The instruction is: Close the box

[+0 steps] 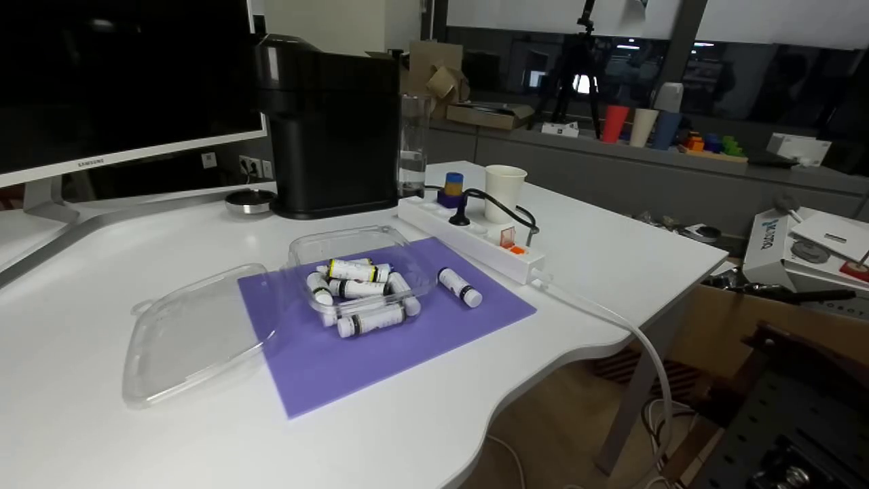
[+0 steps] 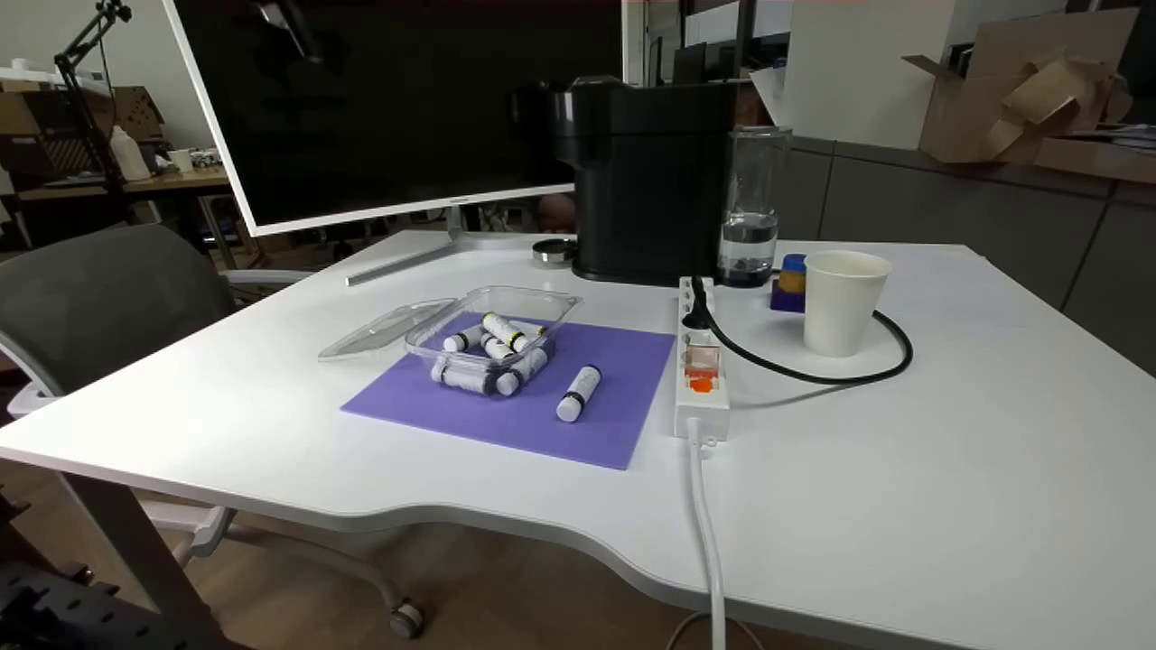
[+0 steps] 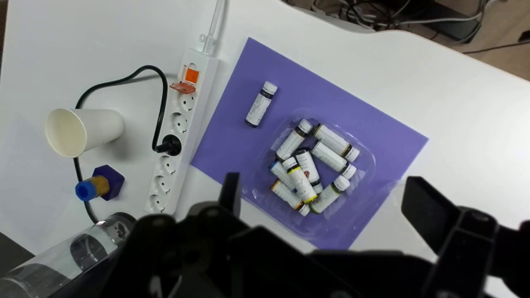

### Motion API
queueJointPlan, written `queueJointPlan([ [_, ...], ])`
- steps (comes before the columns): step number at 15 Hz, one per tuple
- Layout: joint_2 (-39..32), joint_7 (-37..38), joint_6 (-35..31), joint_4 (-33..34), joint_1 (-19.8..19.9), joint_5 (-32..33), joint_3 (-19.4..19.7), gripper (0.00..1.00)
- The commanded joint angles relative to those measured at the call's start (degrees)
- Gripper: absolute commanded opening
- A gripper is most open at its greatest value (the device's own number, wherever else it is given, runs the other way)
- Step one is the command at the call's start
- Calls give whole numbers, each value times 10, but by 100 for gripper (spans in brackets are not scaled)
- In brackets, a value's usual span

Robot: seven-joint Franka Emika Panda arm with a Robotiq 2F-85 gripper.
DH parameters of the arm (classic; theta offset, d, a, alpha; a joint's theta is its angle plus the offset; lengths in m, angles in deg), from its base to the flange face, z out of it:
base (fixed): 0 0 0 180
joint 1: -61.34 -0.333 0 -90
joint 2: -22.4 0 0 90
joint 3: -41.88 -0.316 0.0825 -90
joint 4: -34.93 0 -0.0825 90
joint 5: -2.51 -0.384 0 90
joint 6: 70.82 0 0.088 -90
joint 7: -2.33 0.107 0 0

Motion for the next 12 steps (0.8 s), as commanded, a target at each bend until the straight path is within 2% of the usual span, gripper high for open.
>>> queueJointPlan([
  [1,-36,-9,-13,-21,-10,29,-8,100],
  [8,-60,-17,-14,-32,-21,20,-8,100],
  [10,-69,-13,-23,-37,-20,48,-14,100],
  [12,-80,-7,-60,-53,-21,100,-24,100],
])
